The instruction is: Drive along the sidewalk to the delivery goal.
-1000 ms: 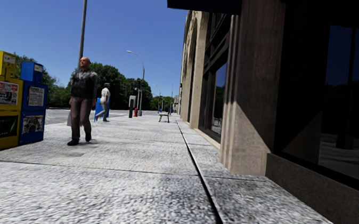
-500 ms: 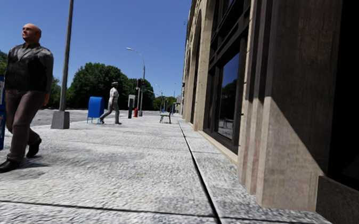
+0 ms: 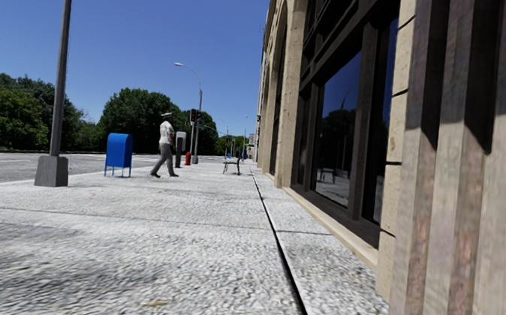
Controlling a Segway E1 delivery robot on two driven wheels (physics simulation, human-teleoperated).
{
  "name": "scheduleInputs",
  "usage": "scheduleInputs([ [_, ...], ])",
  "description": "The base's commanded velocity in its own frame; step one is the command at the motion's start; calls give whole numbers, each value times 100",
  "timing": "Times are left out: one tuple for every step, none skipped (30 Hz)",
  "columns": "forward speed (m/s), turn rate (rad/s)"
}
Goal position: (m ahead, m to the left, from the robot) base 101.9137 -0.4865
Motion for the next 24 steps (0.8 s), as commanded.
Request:
scheduleInputs([
  [200, 0],
  [200, 0],
  [200, 0],
  [200, 0],
  [200, 0],
  [200, 0],
  [200, 0],
  [200, 0],
  [200, 0],
  [200, 4],
  [200, 9],
  [200, 13],
  [200, 13],
  [200, 15],
  [200, 15],
  [200, 16],
  [200, 16],
  [200, 16],
  [200, 16],
  [200, 16],
  [200, 16],
  [200, 16],
  [200, 16],
  [200, 16],
])
